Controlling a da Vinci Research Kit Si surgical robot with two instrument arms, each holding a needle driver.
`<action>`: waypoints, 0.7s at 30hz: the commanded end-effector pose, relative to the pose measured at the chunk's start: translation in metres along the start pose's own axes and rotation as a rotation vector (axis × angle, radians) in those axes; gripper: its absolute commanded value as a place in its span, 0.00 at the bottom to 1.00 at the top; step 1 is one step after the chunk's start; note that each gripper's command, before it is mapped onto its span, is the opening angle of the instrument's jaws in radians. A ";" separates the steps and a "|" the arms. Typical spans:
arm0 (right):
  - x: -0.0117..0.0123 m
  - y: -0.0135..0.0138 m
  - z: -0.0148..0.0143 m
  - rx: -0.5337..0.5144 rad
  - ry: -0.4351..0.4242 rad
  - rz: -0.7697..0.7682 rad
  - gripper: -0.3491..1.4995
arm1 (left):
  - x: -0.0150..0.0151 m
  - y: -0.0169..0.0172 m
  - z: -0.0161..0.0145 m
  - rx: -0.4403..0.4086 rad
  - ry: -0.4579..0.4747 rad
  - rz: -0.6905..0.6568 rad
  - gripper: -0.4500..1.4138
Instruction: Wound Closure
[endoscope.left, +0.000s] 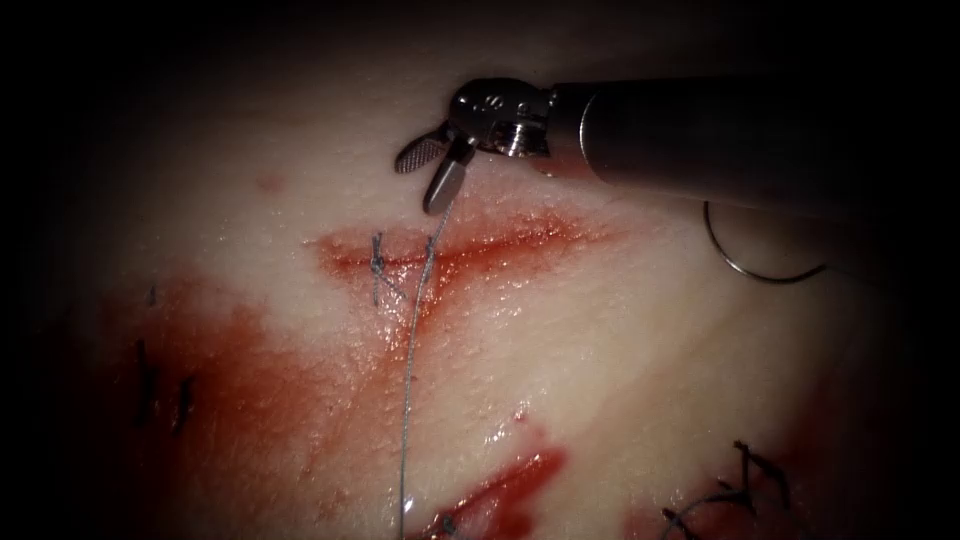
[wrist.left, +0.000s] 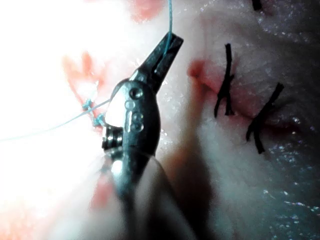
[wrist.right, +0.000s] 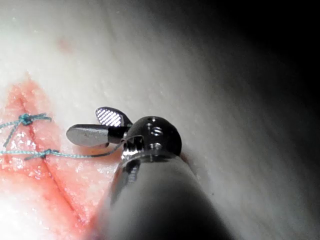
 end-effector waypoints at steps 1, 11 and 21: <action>0.0012 0.0007 -0.0013 -0.037 0.036 -0.007 0.95 | 0.0003 -0.0015 -0.0004 0.014 -0.022 0.026 0.00; 0.0022 -0.0034 -0.0076 -0.249 0.242 -0.006 0.98 | 0.0067 -0.0126 -0.0066 0.118 -0.142 0.281 0.00; 0.0024 -0.0066 0.0025 -0.200 0.368 -0.064 0.84 | 0.0056 -0.0182 -0.0095 0.121 -0.128 0.445 0.00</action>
